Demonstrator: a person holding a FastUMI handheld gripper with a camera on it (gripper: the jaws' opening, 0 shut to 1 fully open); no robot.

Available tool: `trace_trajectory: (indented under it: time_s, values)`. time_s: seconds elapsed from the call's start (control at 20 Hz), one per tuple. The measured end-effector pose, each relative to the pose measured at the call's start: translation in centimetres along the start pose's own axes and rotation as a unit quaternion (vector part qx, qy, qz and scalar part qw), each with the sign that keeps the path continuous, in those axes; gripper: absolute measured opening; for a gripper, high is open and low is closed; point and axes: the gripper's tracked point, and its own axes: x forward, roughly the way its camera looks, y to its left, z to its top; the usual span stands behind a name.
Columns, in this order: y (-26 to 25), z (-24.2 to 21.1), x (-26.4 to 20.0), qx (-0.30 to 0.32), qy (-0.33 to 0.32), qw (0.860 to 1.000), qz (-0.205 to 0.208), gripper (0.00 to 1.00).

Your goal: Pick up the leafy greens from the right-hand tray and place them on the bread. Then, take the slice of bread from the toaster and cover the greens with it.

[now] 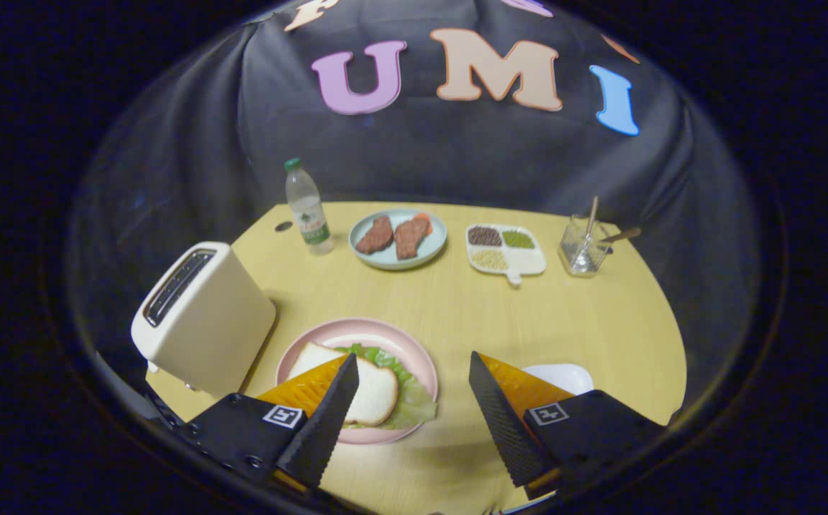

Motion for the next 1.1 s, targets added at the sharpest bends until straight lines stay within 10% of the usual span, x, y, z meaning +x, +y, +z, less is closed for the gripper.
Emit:
trace_trajectory:
  time_s: [0.55,1.1]
  values:
    - [-5.4,17.0,-12.8,0.000,-0.336,0.937,-0.098,0.98]
    - [-7.3,19.0,-20.1,0.053,-0.402,0.901,-0.151,0.98]
